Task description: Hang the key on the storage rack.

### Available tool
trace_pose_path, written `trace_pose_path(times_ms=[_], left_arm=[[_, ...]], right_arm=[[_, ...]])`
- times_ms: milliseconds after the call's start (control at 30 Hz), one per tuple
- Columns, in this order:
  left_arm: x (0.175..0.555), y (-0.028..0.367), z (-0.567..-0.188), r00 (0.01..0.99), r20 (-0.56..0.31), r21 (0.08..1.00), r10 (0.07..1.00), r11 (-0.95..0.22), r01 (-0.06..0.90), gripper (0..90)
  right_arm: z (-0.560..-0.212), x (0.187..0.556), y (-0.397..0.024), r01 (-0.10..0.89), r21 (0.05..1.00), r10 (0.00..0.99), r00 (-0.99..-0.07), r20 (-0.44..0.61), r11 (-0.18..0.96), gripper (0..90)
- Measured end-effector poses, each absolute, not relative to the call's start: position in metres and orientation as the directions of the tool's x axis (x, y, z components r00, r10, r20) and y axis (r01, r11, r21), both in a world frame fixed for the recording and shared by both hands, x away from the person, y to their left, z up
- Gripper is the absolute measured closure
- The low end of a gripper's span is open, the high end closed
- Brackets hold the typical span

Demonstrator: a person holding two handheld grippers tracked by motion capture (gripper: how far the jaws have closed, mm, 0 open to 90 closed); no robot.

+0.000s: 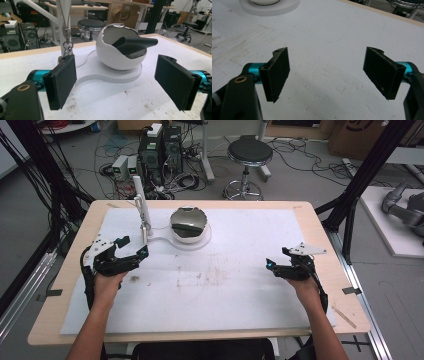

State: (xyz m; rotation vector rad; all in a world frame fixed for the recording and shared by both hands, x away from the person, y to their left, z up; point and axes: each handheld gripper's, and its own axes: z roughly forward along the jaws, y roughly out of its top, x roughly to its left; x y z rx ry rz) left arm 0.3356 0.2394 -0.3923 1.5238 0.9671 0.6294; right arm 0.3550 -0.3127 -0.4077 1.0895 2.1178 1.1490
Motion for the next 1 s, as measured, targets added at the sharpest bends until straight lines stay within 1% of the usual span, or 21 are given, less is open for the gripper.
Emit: trace_pose_path(times_ms=[700,1000], left_arm=[[0.3307,0.2409,-0.3977,0.51,-0.135,0.969,0.849,0.007,0.246,18.0],[0.3348,0.2398,-0.4005,0.51,-0.137,0.969,0.849,0.007,0.247,18.0]], right_arm=[[-0.4061,0.3511,-0.3125,0.411,0.853,0.836,-0.547,-0.052,0.322,21.8],[-0.4062,0.3514,-0.3137,0.415,0.853,0.838,-0.544,-0.046,0.317,21.8]])
